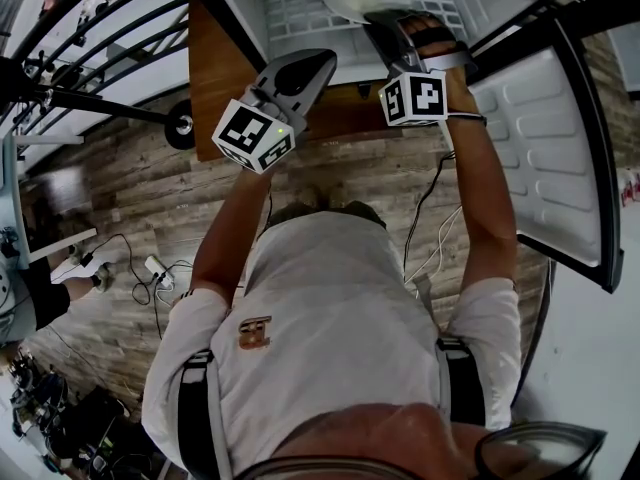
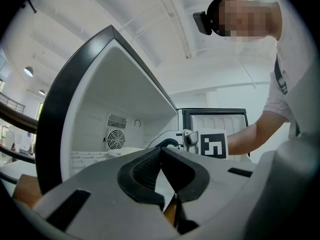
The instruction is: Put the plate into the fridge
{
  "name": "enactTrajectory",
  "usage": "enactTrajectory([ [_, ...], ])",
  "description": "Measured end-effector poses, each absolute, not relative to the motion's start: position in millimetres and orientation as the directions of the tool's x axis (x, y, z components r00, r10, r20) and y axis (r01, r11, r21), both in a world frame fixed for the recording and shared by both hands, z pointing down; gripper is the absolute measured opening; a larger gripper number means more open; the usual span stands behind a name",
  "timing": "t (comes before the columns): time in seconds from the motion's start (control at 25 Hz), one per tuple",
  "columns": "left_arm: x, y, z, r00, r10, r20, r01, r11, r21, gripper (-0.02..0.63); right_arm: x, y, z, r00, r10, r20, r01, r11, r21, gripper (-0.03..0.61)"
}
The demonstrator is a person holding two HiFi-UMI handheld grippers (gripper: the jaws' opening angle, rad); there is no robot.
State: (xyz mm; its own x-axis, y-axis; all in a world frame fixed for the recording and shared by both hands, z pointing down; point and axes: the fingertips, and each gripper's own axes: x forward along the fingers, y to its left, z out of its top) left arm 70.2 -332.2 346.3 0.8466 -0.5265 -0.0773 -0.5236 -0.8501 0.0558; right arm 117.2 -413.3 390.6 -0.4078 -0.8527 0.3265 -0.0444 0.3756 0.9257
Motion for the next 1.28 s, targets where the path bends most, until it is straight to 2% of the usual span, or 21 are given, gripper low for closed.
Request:
enactTrajectory([
  [0.68, 71.9, -331.2, 348.6, 0.852, -0.519, -0.071, -0.515, -0.855, 0.062, 0.018, 112.0, -407.7, 391.8, -0.423, -0.829, 0.367, -0.061, 0.43, 0.901, 0.058],
  [0.76, 71.1, -331.0, 348.8, 0.852, -0.519, -0.072, -0.515, -0.855, 0.062, 0.018, 112.0, -408.3, 389.3, -0.424, -0.828, 0.366, -0.07, 0.433, 0.899, 0.074],
  [0.92, 69.6, -331.7, 349.9, 0.85, -0.522, -0.073, -0.518, -0.853, 0.061, 0.018, 114.5, -410.0, 386.6, -0.42, -0.826, 0.377, -0.076, 0.446, 0.892, 0.144],
  [1.28, 66.3, -328.4, 349.1, 0.853, -0.516, -0.075, -0.512, -0.857, 0.066, 0.018, 112.8, -403.1, 396.4, -0.398, -0.824, 0.403, -0.052, 0.458, 0.887, 0.15],
])
